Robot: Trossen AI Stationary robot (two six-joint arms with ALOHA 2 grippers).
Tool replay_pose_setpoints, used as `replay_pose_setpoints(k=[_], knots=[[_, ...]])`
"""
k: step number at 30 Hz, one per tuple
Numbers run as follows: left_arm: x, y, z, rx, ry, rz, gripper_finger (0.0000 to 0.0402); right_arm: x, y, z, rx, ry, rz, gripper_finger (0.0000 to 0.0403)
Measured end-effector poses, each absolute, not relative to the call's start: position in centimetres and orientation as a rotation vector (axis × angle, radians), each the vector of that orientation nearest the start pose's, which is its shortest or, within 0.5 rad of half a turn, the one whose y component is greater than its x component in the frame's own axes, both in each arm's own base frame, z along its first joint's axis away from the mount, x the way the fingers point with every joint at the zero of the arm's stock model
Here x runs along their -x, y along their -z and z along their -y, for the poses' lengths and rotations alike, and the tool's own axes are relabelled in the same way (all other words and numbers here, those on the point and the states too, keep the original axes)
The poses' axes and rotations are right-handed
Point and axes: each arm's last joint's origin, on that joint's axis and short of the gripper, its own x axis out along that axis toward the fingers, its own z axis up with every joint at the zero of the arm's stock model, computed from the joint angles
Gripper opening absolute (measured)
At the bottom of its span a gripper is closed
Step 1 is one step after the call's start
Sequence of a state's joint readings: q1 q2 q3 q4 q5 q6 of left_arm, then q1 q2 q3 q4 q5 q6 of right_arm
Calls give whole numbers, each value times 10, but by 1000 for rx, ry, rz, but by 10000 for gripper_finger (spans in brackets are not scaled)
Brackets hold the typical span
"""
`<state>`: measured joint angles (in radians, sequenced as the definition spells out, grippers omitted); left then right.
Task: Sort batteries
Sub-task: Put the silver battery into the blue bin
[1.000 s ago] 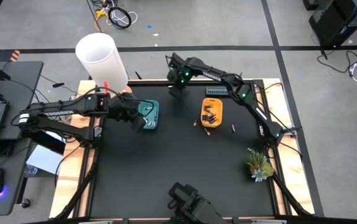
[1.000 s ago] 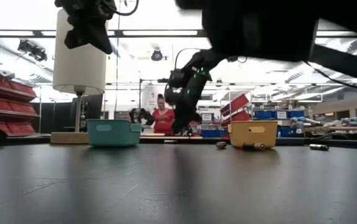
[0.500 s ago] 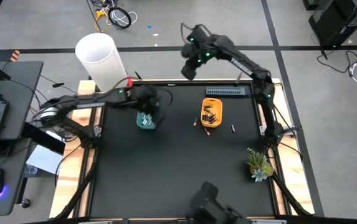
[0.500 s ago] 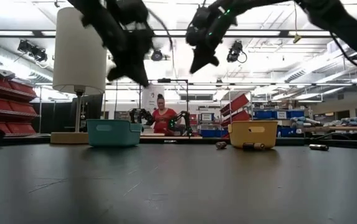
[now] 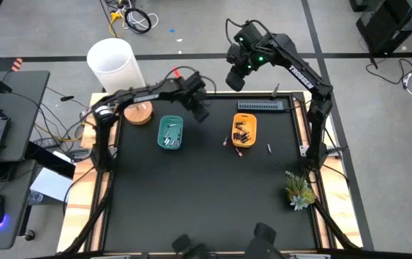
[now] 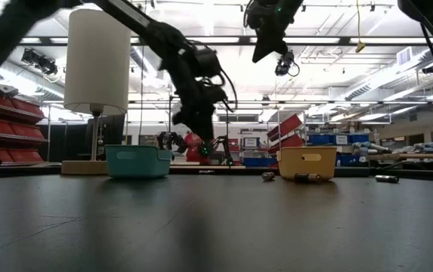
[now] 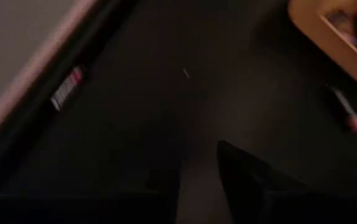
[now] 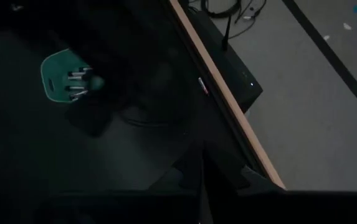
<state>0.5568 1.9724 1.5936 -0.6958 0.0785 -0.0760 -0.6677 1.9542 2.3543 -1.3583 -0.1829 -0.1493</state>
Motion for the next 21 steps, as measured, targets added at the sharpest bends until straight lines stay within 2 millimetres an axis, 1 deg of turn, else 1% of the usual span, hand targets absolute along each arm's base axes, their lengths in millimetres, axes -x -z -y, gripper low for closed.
replay_pose_setpoints(k=[4,7,9,13,17,21], knots=[[-374,-215,-246,387,-476,-1067,166,-297,-423,225,-254,359,-902,16],[-378,-206,-262,407,-479,-1142,185,-296,-424,224,-261,346,-906,12],[-377,-200,-270,421,-488,-1184,189,-296,-424,223,-262,343,-909,11],[-377,-187,-284,386,-460,-1230,187,-300,-425,220,-254,336,-895,14],[-374,-187,-293,363,-463,-1219,182,-303,-424,216,-254,325,-897,19],[-370,-187,-301,318,-490,-1214,182,-305,-424,214,-249,316,-898,14]])
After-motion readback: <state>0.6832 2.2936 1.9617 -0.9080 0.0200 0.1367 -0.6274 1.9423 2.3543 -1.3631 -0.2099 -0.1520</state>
